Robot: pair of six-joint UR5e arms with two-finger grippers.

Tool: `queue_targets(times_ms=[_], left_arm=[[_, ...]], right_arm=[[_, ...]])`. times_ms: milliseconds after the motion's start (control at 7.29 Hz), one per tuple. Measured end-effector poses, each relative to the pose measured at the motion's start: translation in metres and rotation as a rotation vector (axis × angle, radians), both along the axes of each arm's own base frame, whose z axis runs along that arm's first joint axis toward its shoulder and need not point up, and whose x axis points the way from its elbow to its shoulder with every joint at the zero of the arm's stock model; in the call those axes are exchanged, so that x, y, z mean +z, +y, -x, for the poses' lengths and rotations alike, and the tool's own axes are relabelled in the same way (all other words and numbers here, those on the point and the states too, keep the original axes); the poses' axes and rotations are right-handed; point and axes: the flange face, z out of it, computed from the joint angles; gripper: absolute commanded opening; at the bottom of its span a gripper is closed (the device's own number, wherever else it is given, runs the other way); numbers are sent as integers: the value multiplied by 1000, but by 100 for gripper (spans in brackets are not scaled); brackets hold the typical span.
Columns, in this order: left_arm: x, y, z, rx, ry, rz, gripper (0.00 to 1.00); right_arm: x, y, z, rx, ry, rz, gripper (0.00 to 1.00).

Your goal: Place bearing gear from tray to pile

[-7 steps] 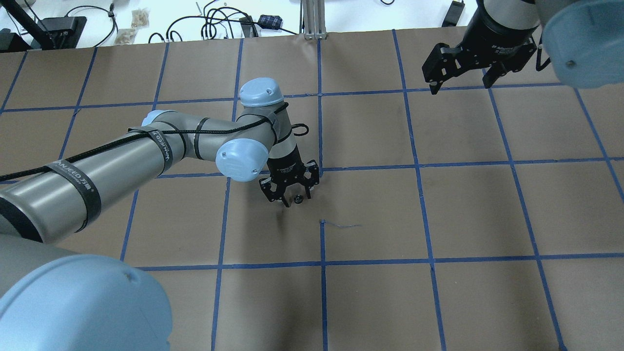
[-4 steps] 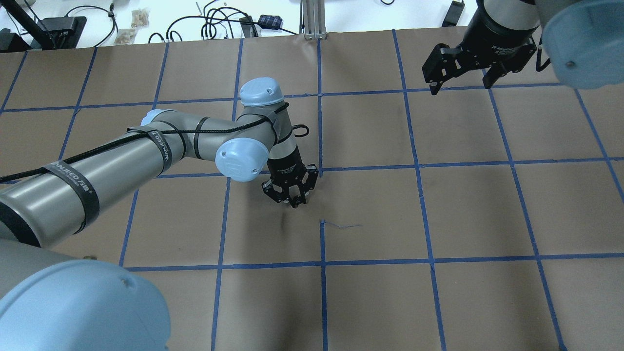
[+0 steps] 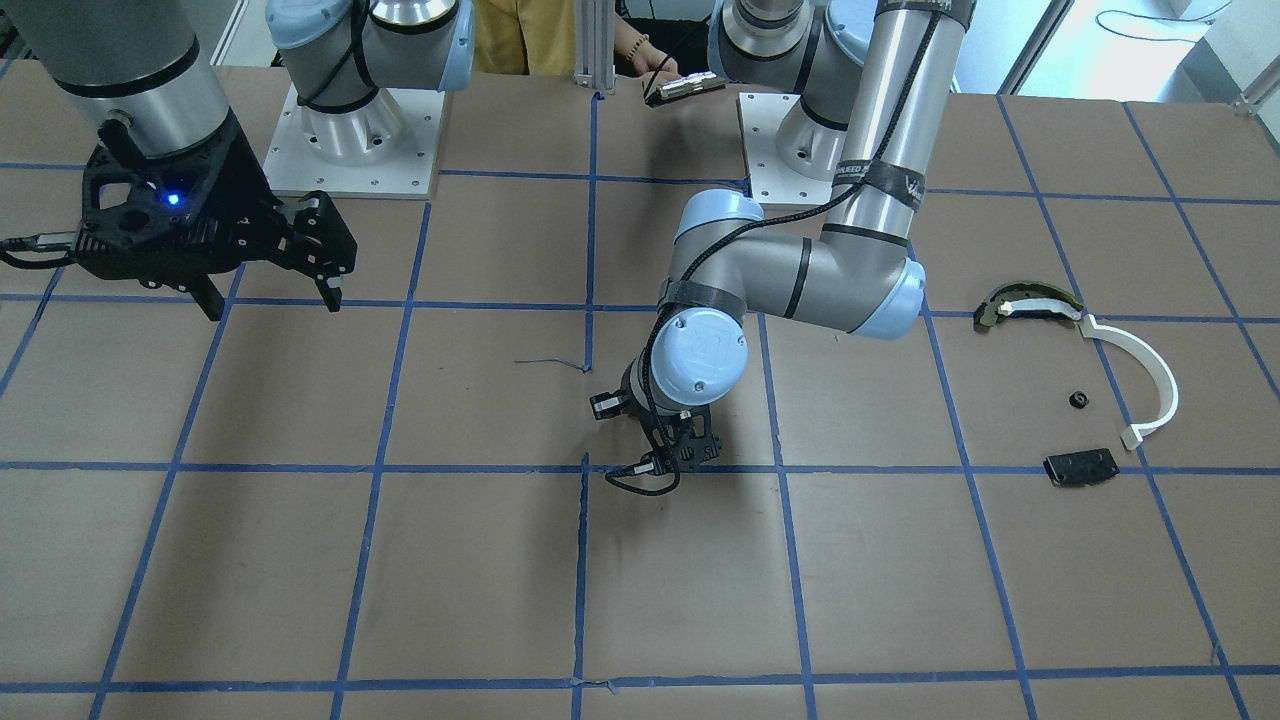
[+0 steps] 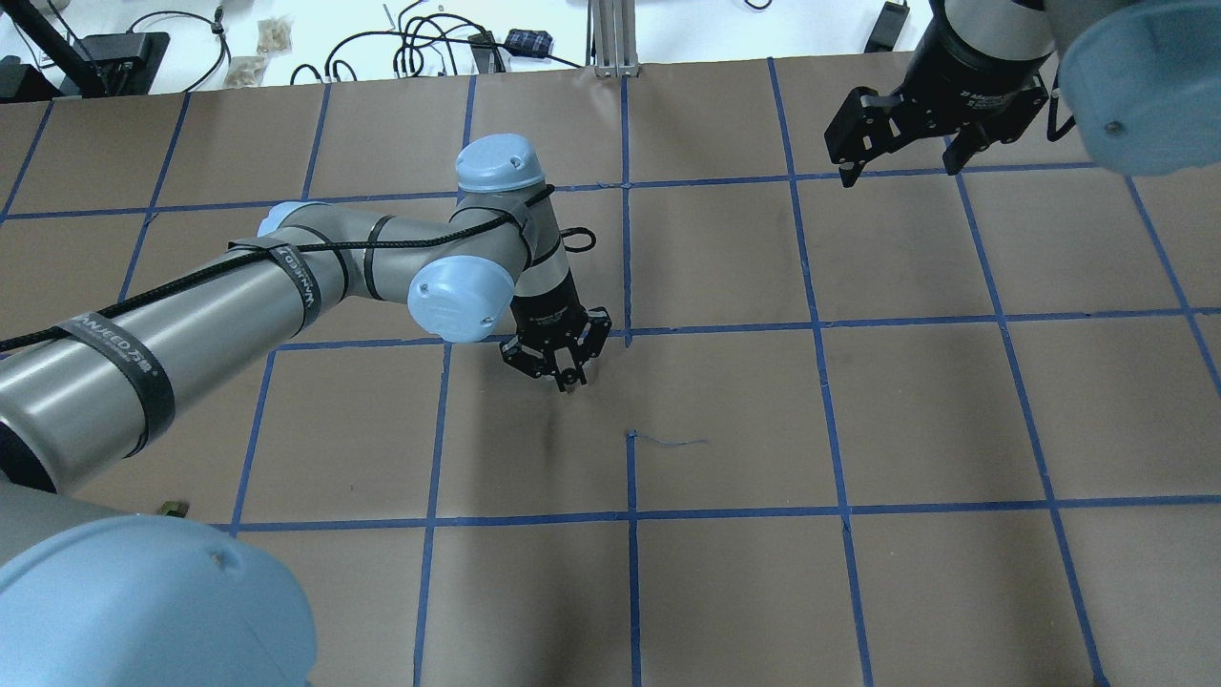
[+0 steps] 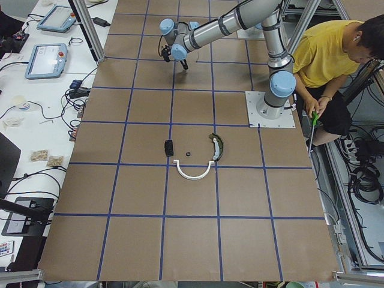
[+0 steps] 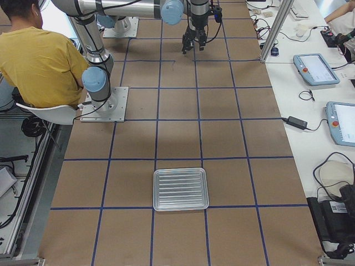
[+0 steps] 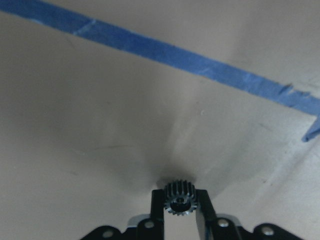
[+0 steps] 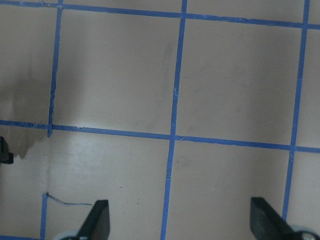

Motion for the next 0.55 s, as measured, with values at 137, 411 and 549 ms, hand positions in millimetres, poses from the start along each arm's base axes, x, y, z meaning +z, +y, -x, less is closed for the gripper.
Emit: queue_targets(times_ms=[137, 411, 549], left_arm=[[16, -19, -37, -45, -21, 28, 0], [57, -50, -130, -156, -71, 62, 0], [74, -56, -180, -213, -104, 66, 0]], right_arm=[[0, 0, 0, 1, 0, 0, 100], [0, 0, 0, 1, 0, 0, 100], [0, 0, 0, 1, 0, 0, 100]])
